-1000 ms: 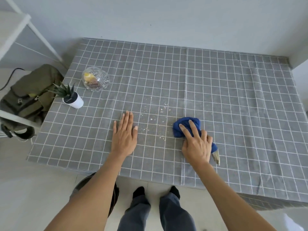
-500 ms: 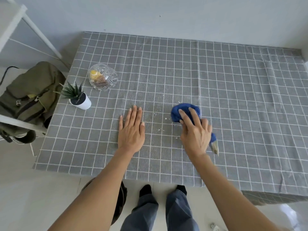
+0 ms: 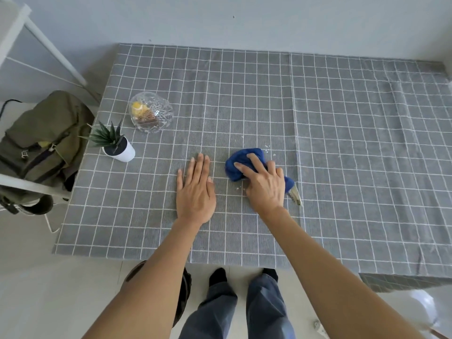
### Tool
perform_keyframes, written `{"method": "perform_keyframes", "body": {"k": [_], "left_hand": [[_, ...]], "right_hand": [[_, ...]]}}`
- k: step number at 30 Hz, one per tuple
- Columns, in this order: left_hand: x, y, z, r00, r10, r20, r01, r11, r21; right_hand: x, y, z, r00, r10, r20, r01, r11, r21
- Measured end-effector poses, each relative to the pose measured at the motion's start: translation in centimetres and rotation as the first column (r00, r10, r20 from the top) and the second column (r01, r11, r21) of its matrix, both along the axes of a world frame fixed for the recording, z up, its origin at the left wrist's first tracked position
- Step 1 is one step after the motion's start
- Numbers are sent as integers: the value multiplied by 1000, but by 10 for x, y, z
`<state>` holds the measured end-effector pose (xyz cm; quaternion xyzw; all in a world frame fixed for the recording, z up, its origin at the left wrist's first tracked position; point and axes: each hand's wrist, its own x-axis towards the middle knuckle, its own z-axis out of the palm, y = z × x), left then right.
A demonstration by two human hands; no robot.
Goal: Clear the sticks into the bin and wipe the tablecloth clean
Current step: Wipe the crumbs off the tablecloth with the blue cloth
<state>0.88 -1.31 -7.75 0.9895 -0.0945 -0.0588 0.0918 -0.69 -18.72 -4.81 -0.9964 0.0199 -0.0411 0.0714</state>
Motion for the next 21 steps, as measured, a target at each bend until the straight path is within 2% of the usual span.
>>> {"method": "perform_keyframes", "body": {"k": [6,11,14,17,21], "left_hand": [[1,1,0,1000,12,-18,-12,1000,16],[1,1,1,1000,6,-17,-6,1000,12],[2,1,3,1000,2,-24,-2,1000,8],[5,3,4,999,-6,-40,6,1000,1],[26,-1,7,996,-80,-47,80,997,-18]], "right_hand": [[-11,-34,0,983,-184,-14,184,983,5],[-17,-62,3,943,-321,-89,323,947,8],[-15,-60,5,936,-334,-110,338,941,22],[-13,-54,8,931,-360,-54,364,928,86],[7,-23,19,967,-253,38,245,959,143]]}}
